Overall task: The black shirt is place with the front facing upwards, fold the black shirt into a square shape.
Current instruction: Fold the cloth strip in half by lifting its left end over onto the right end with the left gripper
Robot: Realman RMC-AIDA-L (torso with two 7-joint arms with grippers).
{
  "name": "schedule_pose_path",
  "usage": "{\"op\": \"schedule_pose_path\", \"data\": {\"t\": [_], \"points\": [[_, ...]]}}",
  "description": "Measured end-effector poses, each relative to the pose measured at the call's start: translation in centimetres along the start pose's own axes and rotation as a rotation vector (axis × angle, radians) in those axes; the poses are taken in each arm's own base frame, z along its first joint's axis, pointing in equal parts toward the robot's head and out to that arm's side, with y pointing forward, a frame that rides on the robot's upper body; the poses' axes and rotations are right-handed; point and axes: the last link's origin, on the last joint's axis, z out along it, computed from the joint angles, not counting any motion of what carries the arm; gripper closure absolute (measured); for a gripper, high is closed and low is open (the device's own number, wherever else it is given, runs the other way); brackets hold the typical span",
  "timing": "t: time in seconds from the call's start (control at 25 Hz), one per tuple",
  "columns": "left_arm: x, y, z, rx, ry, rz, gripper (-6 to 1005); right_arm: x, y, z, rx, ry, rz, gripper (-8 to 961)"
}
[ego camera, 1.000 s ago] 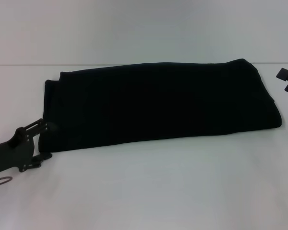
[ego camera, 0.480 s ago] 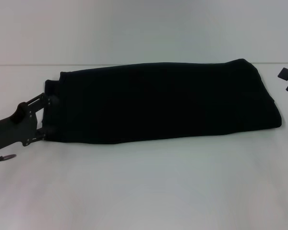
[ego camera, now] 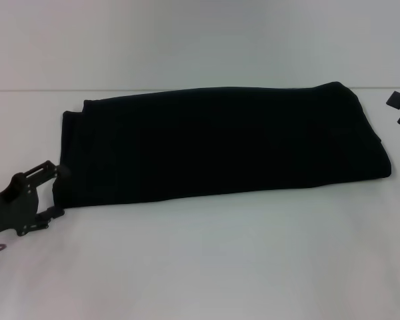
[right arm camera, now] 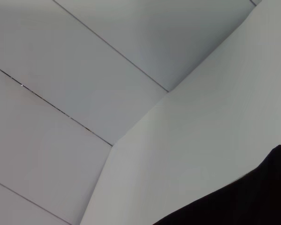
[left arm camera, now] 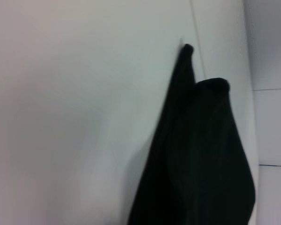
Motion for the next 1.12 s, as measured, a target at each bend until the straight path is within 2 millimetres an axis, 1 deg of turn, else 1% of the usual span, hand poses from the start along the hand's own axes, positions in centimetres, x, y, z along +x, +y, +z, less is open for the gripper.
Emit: {"op": "schedule_pose_path", "data": {"t": [0.28,0.72,1.12], "points": [[0.27,0.03,0.59,0.031,0.009,-0.004,51,-0.01,0.0,0.08,-0.001,0.002,0.002,135],[0.35,-0.23,0.27,0.036,0.014,-0.027,50,-0.09,-0.3,-0.33,0.008,-0.012,0.011,136],[0.37,-0.24,0.7,0.064,0.008,-0.028,51,-0.08,-0.22,-0.18,0.006,-0.012,0.01,136]]}}
